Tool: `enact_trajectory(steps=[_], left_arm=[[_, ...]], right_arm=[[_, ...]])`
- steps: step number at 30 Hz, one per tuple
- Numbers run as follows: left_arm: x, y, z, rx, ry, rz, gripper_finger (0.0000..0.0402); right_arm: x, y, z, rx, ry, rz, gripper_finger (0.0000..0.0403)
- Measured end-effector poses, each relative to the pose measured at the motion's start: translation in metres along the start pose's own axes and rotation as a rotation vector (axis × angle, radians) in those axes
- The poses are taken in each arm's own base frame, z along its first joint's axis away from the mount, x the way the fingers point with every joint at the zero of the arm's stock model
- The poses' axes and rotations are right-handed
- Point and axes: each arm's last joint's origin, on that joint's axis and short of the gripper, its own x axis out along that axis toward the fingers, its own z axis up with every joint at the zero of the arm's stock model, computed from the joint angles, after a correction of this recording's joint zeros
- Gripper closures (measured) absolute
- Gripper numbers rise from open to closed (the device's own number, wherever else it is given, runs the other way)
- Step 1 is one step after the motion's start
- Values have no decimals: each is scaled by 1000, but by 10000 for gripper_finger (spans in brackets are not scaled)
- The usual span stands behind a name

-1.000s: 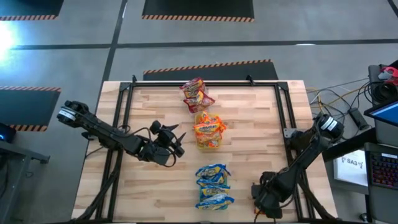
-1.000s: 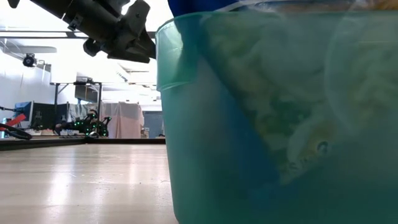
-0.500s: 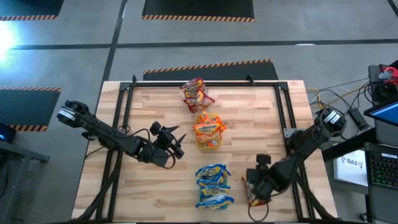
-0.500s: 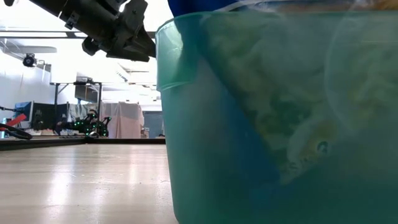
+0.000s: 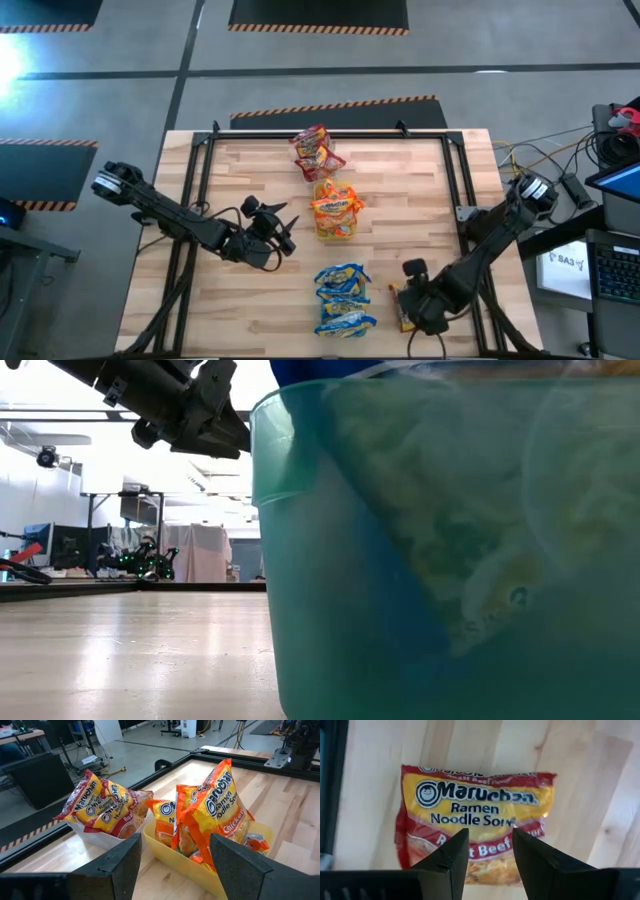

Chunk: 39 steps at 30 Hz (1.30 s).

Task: Sort Maruchan noodles
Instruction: Put the red noodle pack into the transparent bin

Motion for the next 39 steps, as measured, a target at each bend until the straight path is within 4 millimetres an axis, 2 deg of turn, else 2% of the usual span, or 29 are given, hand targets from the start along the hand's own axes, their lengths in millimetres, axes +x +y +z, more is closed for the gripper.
enact_trajectory(steps=[8,18,25,31,35,39], left_arm=[[0,0,0,1,2,-2,184],[0,0,0,2,2,-2,184],[0,0,0,4,3,-1,184],[0,0,-1,8,4,0,184],[0,0,-1,8,7,-5,184],[0,0,-1,8,10,-10,184]], right_arm=[[23,5,1,-105,63,-33,264],[25,-4,4,76,80,-73,264],[24,-34,1,348,118,-286,264],[33,-71,-3,632,167,-387,264],[36,-93,-4,792,223,-375,264],[29,-107,1,825,207,-336,264]])
